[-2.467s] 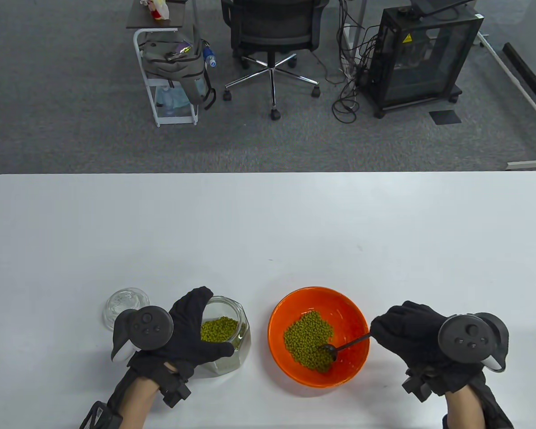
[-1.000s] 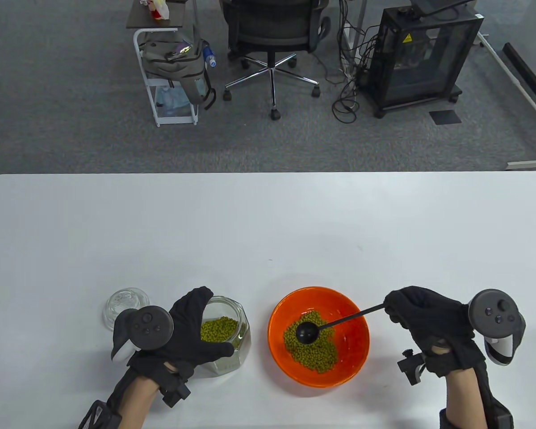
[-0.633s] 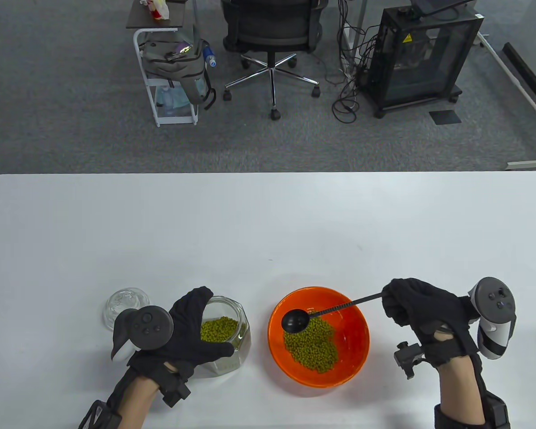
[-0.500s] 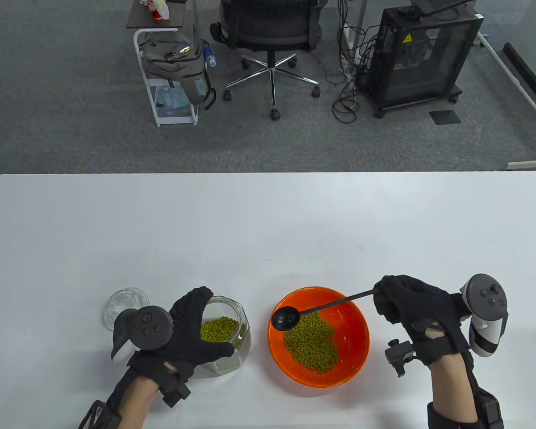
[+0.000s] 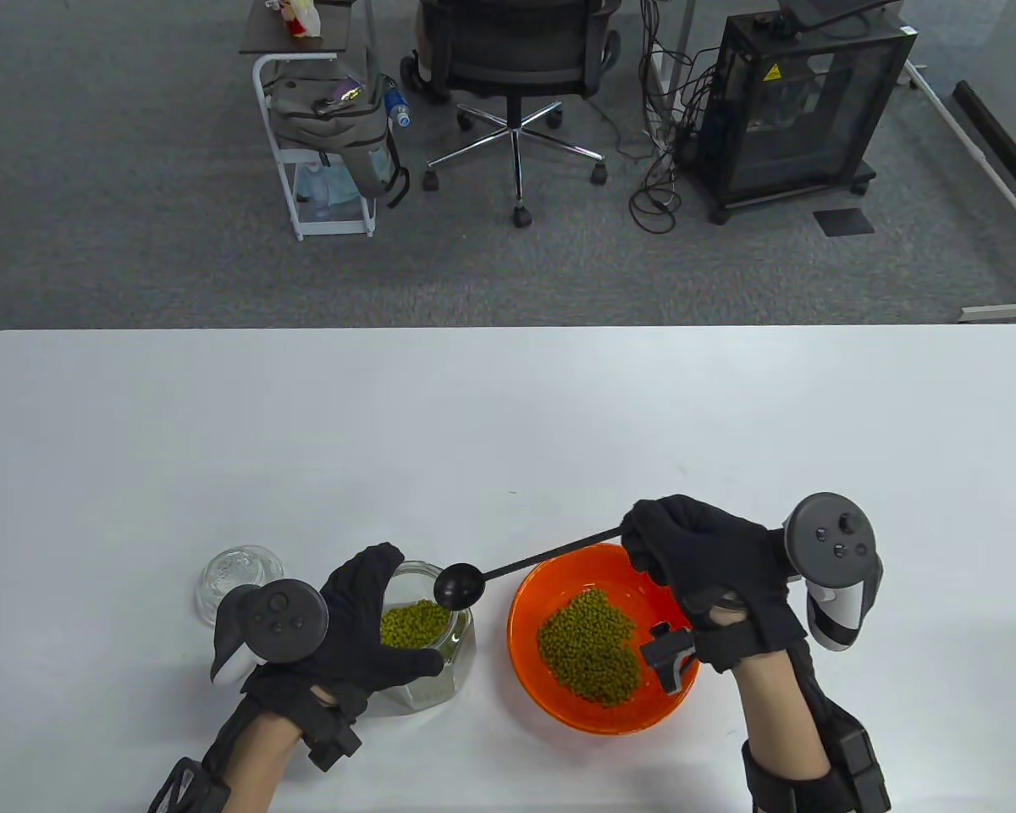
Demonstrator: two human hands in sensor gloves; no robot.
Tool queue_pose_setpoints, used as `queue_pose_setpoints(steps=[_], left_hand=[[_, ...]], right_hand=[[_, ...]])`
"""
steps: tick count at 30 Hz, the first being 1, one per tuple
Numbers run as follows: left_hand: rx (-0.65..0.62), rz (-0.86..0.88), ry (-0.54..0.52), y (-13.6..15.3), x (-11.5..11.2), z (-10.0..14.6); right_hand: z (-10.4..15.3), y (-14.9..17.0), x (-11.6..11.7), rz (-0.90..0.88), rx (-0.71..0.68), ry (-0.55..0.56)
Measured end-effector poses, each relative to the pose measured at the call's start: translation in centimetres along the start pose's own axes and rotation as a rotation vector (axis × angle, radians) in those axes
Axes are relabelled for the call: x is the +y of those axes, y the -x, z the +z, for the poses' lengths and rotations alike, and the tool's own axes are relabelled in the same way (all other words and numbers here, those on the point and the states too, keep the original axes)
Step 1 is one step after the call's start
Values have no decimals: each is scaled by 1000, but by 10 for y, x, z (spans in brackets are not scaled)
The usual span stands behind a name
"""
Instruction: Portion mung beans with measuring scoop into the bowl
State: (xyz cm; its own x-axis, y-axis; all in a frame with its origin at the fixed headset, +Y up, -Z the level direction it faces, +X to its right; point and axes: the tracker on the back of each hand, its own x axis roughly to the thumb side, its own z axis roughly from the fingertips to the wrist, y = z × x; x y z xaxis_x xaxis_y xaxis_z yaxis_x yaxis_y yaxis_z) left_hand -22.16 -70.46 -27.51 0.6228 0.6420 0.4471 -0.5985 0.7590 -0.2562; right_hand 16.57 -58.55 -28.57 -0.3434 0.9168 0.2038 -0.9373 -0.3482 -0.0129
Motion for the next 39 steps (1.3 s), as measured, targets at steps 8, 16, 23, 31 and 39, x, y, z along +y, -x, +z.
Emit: queue_pose_setpoints(steps=[8, 16, 23, 31, 39], left_hand=[[0, 0, 0, 0, 0, 0], [-1, 0, 0, 0, 0, 0], [-3, -1, 3, 1, 0, 0], [-3, -1, 4, 1, 0, 0], [-3, -2, 4, 1, 0, 0]], right_hand=[[-4, -25, 54, 198, -78, -16], [-3, -45, 111, 439, -193, -30], [6, -46, 151, 637, -317, -23], [14, -34, 173, 673, -423, -67], [1, -5, 165, 352, -231, -276]])
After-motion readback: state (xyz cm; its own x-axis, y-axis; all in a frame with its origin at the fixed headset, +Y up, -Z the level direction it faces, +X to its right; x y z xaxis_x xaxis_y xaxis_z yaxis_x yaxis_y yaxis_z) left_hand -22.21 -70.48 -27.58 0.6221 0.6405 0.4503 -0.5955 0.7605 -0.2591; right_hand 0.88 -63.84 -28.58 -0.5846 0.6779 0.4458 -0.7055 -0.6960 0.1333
